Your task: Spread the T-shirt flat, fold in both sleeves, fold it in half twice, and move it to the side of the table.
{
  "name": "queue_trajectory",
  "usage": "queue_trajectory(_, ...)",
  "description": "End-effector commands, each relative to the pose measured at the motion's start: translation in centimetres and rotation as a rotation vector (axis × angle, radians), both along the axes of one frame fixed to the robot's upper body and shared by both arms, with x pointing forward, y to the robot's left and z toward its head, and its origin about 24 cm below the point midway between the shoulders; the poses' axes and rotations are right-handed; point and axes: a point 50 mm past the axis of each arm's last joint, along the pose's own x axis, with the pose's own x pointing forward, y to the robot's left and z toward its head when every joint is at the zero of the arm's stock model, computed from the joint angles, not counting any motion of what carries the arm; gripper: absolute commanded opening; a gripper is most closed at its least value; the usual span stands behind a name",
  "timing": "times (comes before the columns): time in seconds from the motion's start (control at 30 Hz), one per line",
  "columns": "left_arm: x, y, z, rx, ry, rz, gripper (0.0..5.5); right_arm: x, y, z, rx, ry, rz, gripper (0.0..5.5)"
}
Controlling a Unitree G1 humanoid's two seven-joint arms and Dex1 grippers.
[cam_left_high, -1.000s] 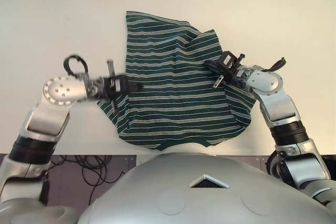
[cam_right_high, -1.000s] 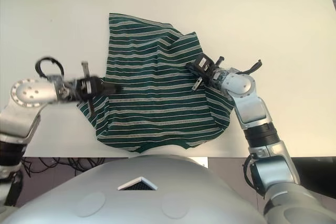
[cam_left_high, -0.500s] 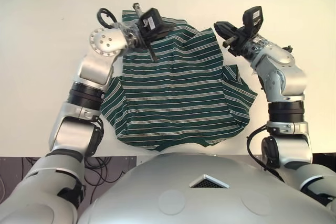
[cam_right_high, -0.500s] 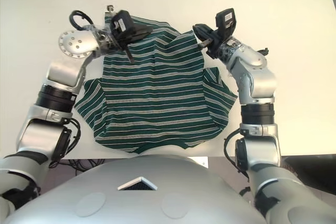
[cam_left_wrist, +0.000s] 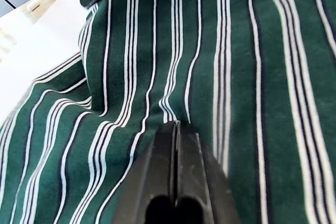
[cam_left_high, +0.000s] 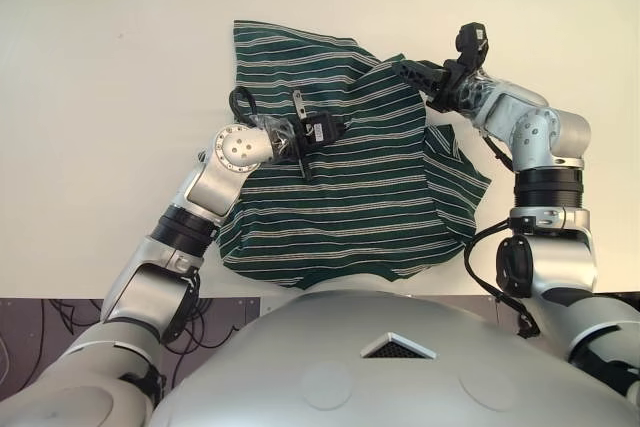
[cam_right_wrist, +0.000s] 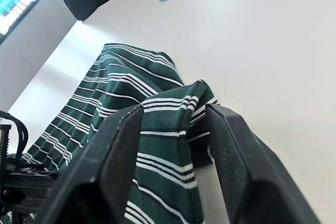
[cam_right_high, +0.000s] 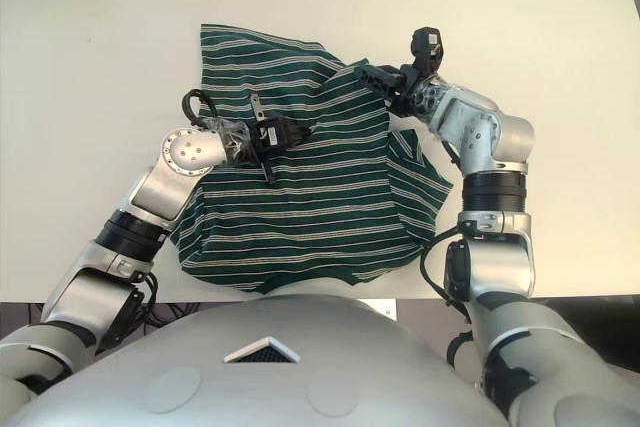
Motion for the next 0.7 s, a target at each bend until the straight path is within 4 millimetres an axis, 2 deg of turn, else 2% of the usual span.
queue_trajectory(0.03,-0.7,-0.1,-0.7,0.027,0.015,-0.016,0.0,0.5,0.7,0.1,0.01,-0.002,0.027,1.7)
queue_trajectory(0.23,-0.8,-0.1,-1.0,0.03,0.019,-0.012,0.0,0.3,1.0,1.4,0.099,-0.047,0.06,0.69)
queue_trajectory(0.37,-0.9,0.0,-1.1,0.035,0.025,-0.007,0.0,-0.5,1.4,2.1,0.106,-0.111,0.131,0.04)
queue_trajectory(0.53,-0.9,0.4,-1.2,0.038,0.031,0.021,0.0,-4.8,2.9,1.2,-0.14,-0.237,0.434,0.04)
queue_trajectory(0.7,-0.9,0.9,-1.2,0.04,0.035,0.043,0.0,-8.7,2.3,-0.9,-0.398,-0.272,0.663,0.04)
